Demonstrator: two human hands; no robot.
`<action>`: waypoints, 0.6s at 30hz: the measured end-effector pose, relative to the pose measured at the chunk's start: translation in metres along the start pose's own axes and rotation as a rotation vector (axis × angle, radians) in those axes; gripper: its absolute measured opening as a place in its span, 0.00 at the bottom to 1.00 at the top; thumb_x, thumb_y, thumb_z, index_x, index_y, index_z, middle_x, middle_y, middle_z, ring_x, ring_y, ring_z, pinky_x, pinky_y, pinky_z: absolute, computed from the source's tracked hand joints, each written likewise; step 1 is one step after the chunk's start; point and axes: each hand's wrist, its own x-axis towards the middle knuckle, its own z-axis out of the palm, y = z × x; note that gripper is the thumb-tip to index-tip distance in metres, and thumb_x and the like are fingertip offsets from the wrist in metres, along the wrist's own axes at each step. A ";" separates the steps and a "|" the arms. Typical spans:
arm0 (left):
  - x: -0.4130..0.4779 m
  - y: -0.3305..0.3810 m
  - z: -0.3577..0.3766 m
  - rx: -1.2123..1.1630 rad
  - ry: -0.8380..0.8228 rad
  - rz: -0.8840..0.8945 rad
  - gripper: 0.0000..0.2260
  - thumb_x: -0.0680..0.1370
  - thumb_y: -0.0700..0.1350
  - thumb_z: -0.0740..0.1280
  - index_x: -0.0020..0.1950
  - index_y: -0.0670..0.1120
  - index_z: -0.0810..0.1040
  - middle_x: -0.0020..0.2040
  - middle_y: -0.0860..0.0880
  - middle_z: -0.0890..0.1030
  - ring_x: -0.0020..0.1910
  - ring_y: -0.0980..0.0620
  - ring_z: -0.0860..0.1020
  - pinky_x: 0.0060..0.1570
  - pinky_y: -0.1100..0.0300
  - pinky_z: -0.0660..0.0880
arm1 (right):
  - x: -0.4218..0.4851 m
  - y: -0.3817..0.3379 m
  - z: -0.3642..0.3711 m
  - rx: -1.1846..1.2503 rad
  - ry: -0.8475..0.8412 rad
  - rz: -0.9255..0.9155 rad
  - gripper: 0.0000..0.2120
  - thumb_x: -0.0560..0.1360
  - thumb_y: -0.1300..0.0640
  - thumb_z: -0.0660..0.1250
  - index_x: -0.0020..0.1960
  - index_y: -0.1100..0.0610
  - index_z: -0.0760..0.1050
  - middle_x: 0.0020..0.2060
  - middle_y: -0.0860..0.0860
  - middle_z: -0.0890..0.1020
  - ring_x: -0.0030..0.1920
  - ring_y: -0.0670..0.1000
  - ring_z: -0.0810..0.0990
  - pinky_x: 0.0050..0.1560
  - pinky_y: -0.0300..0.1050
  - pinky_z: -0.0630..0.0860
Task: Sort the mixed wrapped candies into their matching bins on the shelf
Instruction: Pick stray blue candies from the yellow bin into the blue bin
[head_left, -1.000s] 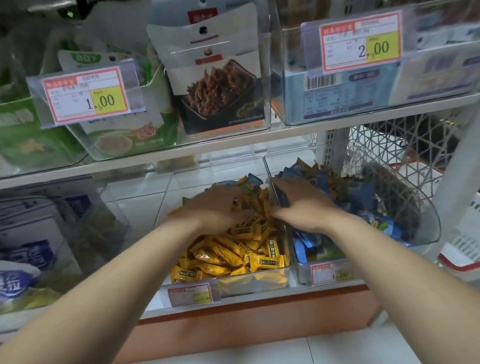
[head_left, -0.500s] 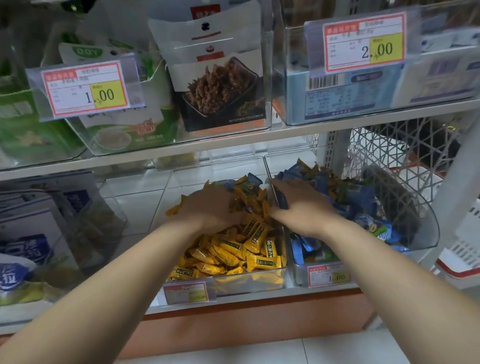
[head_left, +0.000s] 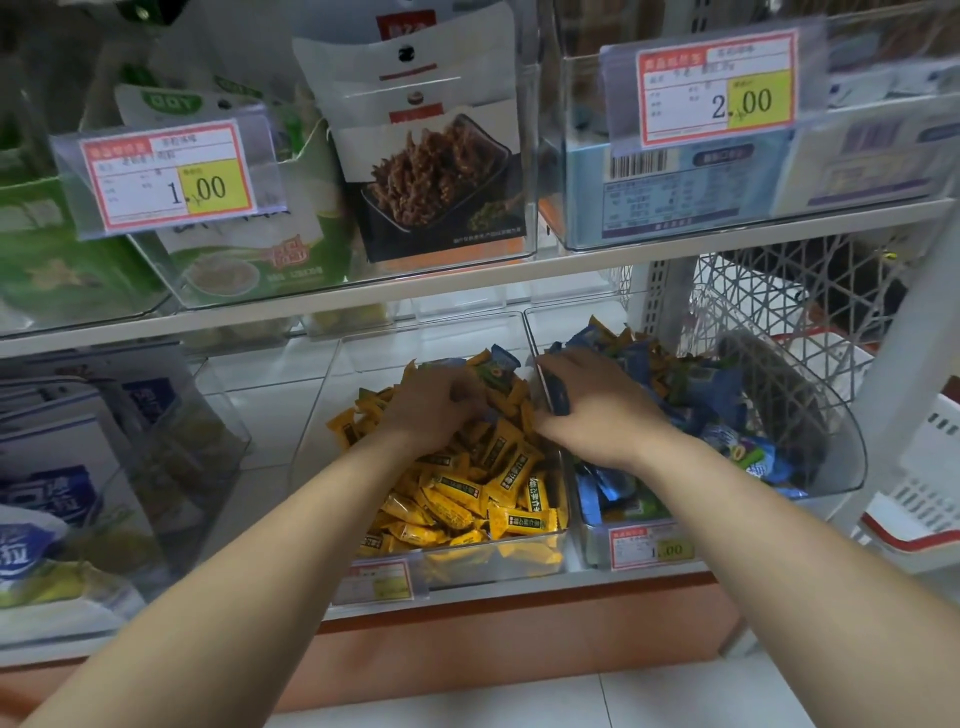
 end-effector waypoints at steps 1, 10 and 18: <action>-0.004 0.002 -0.005 -0.053 0.068 -0.017 0.08 0.77 0.45 0.70 0.40 0.56 0.79 0.40 0.62 0.77 0.41 0.65 0.74 0.39 0.71 0.68 | -0.001 -0.003 -0.002 -0.017 0.055 -0.030 0.33 0.73 0.41 0.66 0.76 0.47 0.64 0.74 0.48 0.66 0.74 0.55 0.61 0.70 0.53 0.65; -0.024 0.040 -0.028 -0.777 0.136 -0.151 0.04 0.80 0.42 0.68 0.45 0.46 0.78 0.44 0.45 0.84 0.39 0.47 0.85 0.34 0.59 0.80 | -0.003 -0.032 -0.008 0.590 0.137 -0.030 0.07 0.77 0.49 0.71 0.53 0.44 0.76 0.46 0.44 0.83 0.47 0.46 0.81 0.44 0.42 0.76; 0.003 0.000 -0.017 0.179 0.054 -0.044 0.11 0.82 0.53 0.60 0.60 0.51 0.77 0.54 0.49 0.81 0.52 0.48 0.79 0.52 0.49 0.77 | -0.022 0.033 -0.032 -0.149 0.402 0.219 0.10 0.80 0.51 0.65 0.59 0.49 0.78 0.59 0.51 0.75 0.53 0.58 0.79 0.41 0.46 0.73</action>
